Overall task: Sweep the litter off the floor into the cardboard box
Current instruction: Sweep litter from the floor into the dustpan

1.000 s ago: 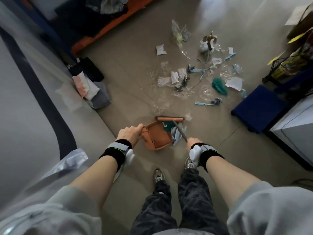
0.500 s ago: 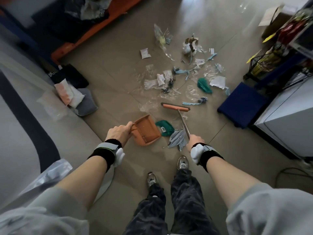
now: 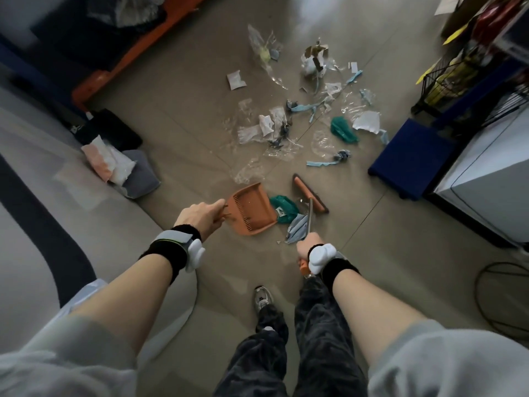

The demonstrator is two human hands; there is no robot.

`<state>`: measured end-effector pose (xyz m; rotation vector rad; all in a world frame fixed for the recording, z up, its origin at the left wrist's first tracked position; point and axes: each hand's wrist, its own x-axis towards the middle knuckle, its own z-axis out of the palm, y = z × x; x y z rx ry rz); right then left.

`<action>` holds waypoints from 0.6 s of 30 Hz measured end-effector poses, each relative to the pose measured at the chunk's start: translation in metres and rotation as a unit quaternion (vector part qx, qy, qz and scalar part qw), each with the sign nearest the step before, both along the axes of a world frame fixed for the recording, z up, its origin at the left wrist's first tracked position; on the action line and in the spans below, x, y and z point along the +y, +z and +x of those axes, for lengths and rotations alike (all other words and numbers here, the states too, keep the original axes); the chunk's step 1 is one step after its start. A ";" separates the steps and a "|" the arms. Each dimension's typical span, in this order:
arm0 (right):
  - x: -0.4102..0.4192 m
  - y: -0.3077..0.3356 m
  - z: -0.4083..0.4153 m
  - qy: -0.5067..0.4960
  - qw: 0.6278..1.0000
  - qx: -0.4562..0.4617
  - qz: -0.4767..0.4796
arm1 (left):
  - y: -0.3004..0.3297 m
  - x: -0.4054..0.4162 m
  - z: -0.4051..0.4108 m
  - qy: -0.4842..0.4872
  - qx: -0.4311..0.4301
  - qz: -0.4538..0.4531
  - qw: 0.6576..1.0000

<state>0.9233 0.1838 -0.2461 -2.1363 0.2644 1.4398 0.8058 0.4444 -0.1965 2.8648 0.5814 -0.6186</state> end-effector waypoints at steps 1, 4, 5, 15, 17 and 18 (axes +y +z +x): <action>0.007 0.001 -0.005 0.001 1.000 0.005 -0.001 | -0.002 -0.002 0.000 -0.009 0.002 -0.001 1.000; 0.023 -0.009 -0.014 0.022 1.000 0.014 0.017 | -0.004 -0.006 0.003 -0.022 0.006 -0.003 1.000; 0.026 -0.005 -0.016 0.023 0.999 0.028 0.028 | -0.001 -0.007 0.005 -0.029 0.002 -0.003 1.000; 0.011 0.051 -0.035 0.004 0.996 0.050 0.079 | 0.007 0.003 -0.014 -0.021 -0.003 -0.002 1.000; -0.004 0.063 -0.035 -0.024 0.995 0.040 0.093 | 0.011 0.006 -0.022 -0.043 0.005 0.009 0.999; -0.011 0.067 -0.034 -0.037 0.994 0.035 0.098 | 0.013 0.008 -0.025 -0.052 0.011 0.014 0.998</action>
